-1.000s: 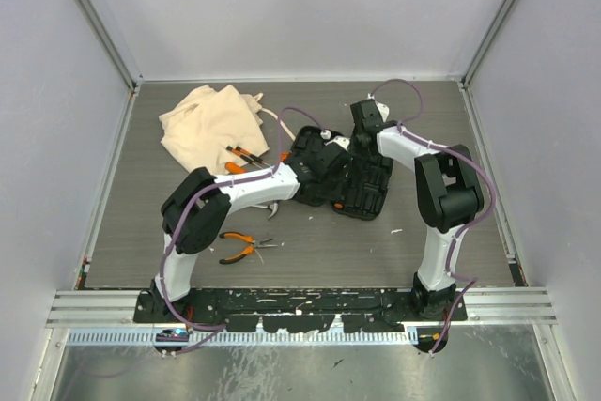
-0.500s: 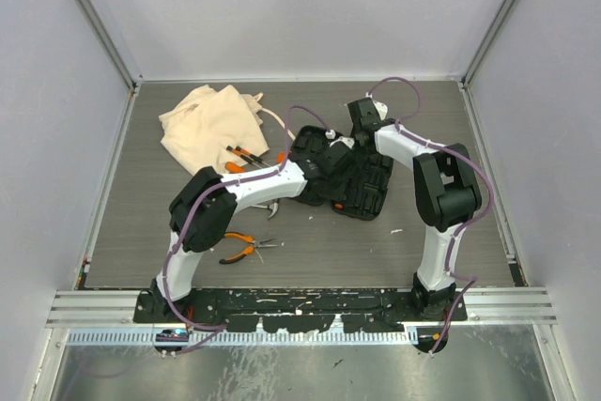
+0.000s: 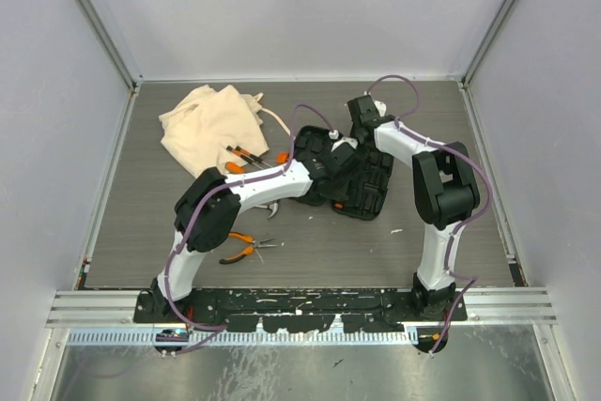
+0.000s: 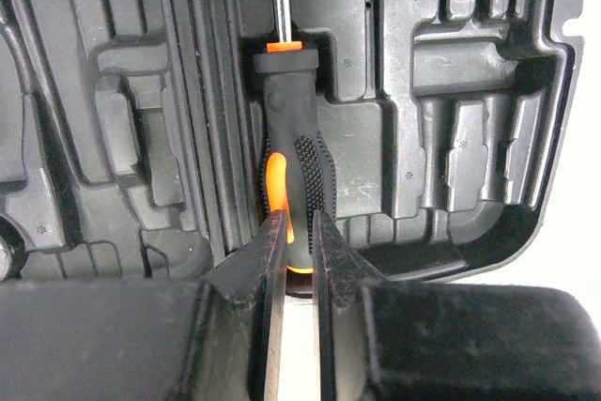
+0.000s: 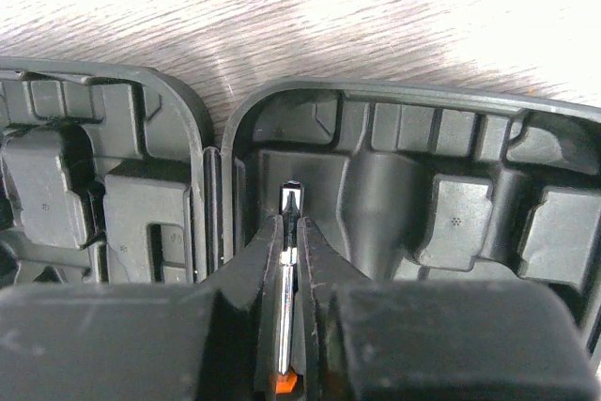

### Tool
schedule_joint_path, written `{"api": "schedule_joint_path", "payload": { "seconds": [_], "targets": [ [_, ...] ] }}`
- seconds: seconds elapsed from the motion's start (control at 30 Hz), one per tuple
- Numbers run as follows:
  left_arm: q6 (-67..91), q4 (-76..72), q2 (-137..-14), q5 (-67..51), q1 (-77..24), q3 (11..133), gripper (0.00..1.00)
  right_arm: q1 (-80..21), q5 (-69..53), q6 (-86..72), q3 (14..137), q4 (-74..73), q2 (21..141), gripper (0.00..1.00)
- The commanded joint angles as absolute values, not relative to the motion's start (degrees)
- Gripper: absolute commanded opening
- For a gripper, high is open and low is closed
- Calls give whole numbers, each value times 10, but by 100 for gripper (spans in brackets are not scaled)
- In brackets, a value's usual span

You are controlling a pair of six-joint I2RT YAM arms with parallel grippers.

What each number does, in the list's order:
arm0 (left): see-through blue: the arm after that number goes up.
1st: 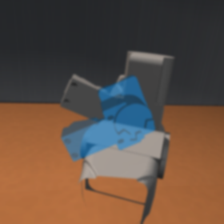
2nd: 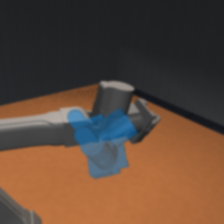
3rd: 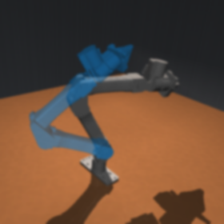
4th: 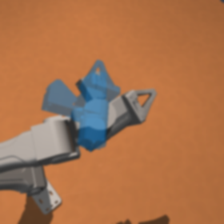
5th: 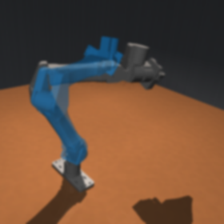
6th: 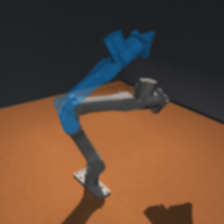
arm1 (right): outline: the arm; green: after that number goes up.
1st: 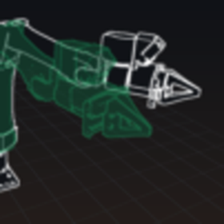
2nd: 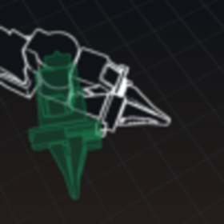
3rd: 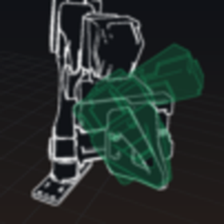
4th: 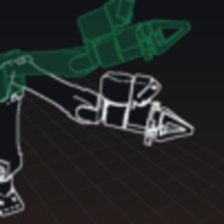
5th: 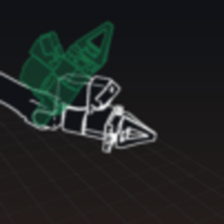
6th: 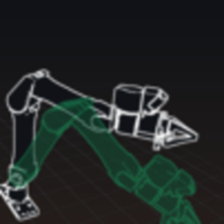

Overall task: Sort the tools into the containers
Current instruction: Adjust the screwdriver in the storage box.

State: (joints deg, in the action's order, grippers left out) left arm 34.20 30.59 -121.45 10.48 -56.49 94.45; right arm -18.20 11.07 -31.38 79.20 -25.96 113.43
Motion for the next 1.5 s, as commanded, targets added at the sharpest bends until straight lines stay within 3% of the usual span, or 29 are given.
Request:
{"api": "schedule_joint_path", "payload": {
  "seconds": [0.0, 0.83, 1.47],
  "targets": [
    [321, 461, -1270, 126, -567, 866, 13, -165, 145, -297, 716, -318, 1189, 1],
    [377, 415, -1136, 131, -598, 622, 13, -257, 130, -363, 607, -282, 1117, 1],
    [338, 410, -1139, 116, -602, 637, 12, -263, 86, -380, 584, -248, 1192, 1]
  ]
}}
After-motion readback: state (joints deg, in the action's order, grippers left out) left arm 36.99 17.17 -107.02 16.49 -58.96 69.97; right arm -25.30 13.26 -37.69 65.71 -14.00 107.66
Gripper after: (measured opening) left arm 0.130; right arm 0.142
